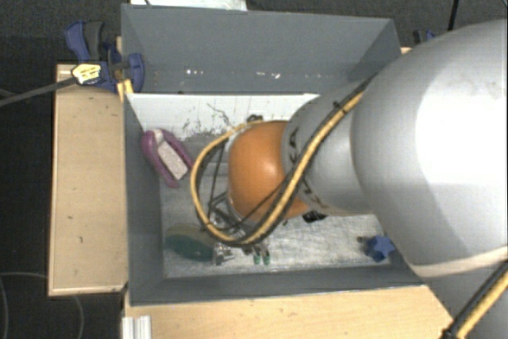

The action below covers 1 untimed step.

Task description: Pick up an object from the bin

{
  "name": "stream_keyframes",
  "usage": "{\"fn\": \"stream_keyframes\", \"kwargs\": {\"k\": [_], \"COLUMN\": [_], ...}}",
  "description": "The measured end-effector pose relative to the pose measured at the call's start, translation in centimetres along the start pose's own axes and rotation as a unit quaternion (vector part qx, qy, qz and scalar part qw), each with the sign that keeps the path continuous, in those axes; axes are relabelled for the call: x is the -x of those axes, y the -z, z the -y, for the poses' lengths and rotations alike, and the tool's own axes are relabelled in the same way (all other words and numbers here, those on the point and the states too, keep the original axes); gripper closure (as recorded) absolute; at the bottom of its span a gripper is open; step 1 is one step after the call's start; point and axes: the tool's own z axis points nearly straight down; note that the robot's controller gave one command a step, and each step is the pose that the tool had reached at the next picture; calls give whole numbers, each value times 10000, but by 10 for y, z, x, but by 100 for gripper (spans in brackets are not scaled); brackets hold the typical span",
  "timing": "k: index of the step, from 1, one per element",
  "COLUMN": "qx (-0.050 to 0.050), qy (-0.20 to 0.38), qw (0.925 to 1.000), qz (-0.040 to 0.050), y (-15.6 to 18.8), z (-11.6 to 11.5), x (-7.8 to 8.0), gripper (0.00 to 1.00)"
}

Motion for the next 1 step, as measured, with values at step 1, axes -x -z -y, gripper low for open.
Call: {"fn": "stream_keyframes", "kwargs": {"k": [1], "qx": [-11], "qy": [200], "qw": [9998], "qz": [-17], "y": [132], "z": [24], "x": [-3], "gripper": [100]}}
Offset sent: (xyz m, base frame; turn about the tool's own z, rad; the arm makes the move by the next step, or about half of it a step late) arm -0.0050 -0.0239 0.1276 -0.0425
